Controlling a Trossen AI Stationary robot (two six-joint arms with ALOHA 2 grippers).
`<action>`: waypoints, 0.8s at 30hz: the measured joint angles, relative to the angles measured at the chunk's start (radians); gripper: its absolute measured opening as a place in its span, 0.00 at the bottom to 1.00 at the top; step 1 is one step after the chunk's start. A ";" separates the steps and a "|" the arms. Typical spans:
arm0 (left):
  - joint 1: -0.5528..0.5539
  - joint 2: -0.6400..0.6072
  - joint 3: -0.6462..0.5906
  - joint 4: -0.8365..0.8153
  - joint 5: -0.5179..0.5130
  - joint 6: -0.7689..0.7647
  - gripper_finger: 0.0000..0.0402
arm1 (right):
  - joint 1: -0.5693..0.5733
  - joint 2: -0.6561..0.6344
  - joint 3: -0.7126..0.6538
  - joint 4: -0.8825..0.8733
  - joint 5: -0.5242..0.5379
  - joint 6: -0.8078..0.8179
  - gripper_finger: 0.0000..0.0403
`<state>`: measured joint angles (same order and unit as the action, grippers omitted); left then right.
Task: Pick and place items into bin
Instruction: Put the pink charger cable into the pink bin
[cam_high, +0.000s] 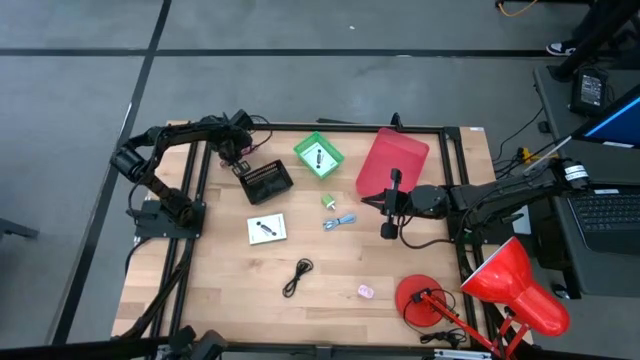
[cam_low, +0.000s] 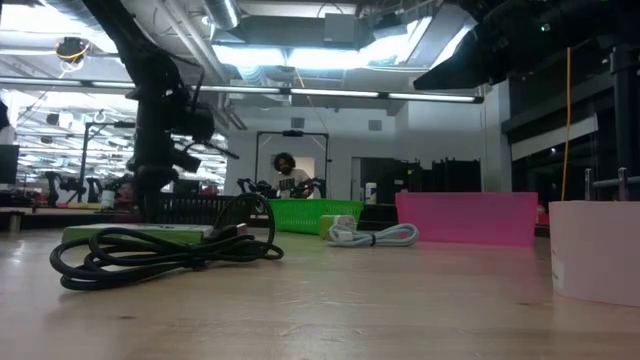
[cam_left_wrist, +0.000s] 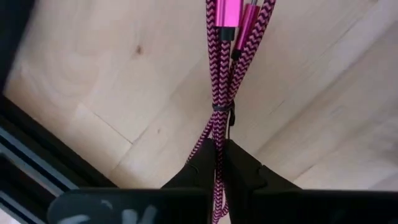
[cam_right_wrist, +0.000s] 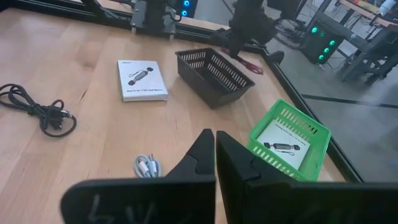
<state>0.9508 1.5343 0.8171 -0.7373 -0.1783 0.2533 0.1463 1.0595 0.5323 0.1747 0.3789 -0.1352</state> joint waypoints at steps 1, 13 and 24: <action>0.000 -0.014 0.001 0.001 0.010 0.000 0.02 | 0.000 0.000 0.000 0.000 0.000 0.000 0.00; -0.001 -0.273 0.001 -0.031 0.105 -0.015 0.01 | 0.000 0.000 0.000 0.000 0.001 -0.005 0.00; -0.093 -0.550 0.001 0.099 0.248 -0.007 0.01 | 0.000 0.000 0.000 0.031 0.001 -0.008 0.00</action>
<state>0.8582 0.9847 0.8185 -0.6379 0.0701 0.2466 0.1459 1.0592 0.5323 0.2058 0.3801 -0.1437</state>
